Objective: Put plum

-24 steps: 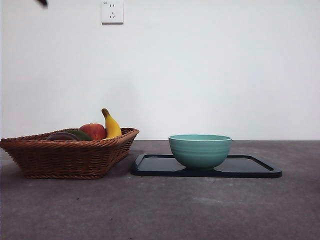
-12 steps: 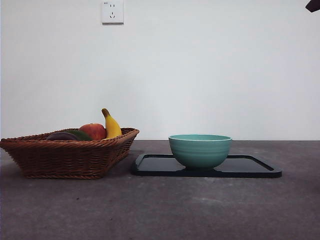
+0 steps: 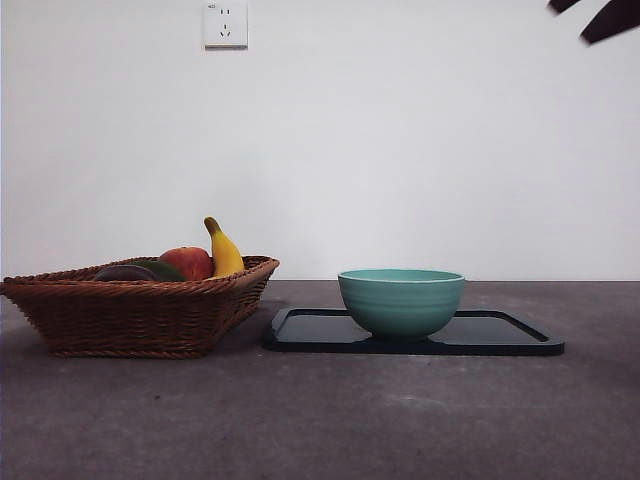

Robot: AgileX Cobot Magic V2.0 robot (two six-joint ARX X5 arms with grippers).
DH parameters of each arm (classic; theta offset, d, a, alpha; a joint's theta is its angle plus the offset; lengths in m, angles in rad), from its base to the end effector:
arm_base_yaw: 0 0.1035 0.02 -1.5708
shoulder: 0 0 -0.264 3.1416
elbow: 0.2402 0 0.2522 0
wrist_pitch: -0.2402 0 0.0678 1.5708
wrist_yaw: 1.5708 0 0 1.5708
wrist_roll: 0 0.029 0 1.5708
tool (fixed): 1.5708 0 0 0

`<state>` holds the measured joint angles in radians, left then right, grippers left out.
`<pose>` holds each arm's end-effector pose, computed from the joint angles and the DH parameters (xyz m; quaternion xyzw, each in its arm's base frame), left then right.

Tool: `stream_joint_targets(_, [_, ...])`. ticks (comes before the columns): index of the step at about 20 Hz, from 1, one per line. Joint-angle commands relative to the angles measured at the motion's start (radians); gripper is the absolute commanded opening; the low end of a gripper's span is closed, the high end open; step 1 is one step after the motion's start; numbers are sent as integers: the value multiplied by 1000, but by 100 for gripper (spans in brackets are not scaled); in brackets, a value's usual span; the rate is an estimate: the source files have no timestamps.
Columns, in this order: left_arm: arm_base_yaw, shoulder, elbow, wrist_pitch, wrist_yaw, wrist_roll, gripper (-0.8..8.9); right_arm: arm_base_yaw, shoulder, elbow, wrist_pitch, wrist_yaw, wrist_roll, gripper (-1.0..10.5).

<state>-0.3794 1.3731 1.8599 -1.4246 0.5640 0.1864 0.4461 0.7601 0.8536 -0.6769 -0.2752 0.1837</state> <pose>0.1904 -0.0926 0.4556 0.0325 0.4103 -0.4455 0.7951 0.1291 0.0705 0.3153 0.0578 0.3163 0.3103 0.8946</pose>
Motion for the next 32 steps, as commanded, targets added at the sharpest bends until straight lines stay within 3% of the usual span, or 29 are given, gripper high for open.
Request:
stream_joint_targets(1, [-14, 2, -96, -60, 0, 53, 432, -10, 66, 5, 44, 4, 21, 210])
stream_joint_targets(6, [-14, -16, -291, -61, 17, 80, 432, -63, 145, 5, 109, 6, 14, 213])
stream_joint_targets(14, [-14, -21, -315, -61, 21, 88, 433, -143, 294, 16, 176, -24, 27, 232])
stream_joint_targets(18, [-14, -21, -315, -61, 21, 87, 433, -185, 495, 126, 176, -68, 18, 269])
stream_joint_targets(24, [-14, -21, -315, -61, 21, 87, 433, -188, 824, 370, 159, -69, 6, 269])
stream_joint_targets(32, [-14, -21, -315, -61, 21, 90, 433, -177, 1050, 487, 154, -64, -12, 269])
